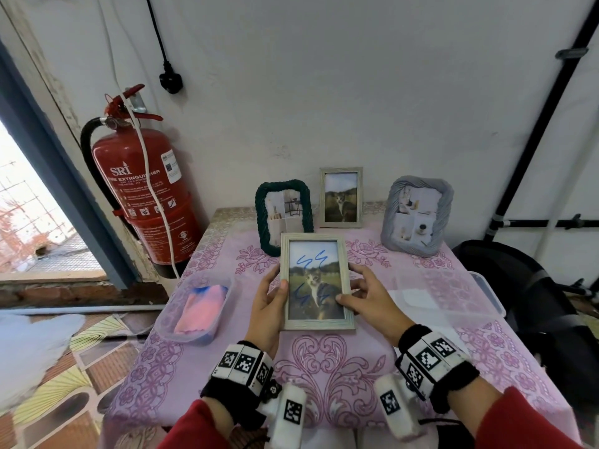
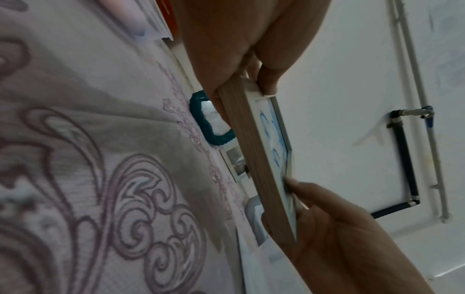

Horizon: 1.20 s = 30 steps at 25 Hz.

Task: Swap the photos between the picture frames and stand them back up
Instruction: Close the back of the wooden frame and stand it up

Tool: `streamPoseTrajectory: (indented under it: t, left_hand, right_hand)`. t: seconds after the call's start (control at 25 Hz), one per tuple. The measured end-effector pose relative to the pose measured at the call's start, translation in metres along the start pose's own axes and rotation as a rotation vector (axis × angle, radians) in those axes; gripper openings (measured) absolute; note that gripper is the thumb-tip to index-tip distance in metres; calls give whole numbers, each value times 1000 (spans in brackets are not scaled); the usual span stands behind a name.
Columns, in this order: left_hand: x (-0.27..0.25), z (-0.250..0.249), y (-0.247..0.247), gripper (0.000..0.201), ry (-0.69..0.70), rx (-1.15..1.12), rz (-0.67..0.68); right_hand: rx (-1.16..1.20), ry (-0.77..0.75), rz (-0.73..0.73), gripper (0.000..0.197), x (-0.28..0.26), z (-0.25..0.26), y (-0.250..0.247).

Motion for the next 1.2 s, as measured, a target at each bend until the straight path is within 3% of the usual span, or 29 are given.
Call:
streamPoseTrajectory:
  t: [0.32,0.6,0.8,1.2]
  left_hand:
    - [1,27,-22,40,-76,216,38]
    - [5,35,-34,42,-110,490,177]
    - [8,33,-38,42,-25,863,189]
    - [12,18,-43,44,-44,867,212]
  right_hand:
    - [-131,55,6,67,11,-29,0]
    - [-260,90,18,67,14,-40,-5]
    - [-310,72,14,70,19,-45,-5]
    - [-399,35,52,77,26,-49,-12]
Point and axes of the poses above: each hand's wrist, its own x-axis towards the middle knuckle, its own y-axis out of the palm, z = x × y, the point moved 2 cm from there along x, towards the middle knuckle, and after that the axes turned 12 degrees about y, right-handed, at the moved point
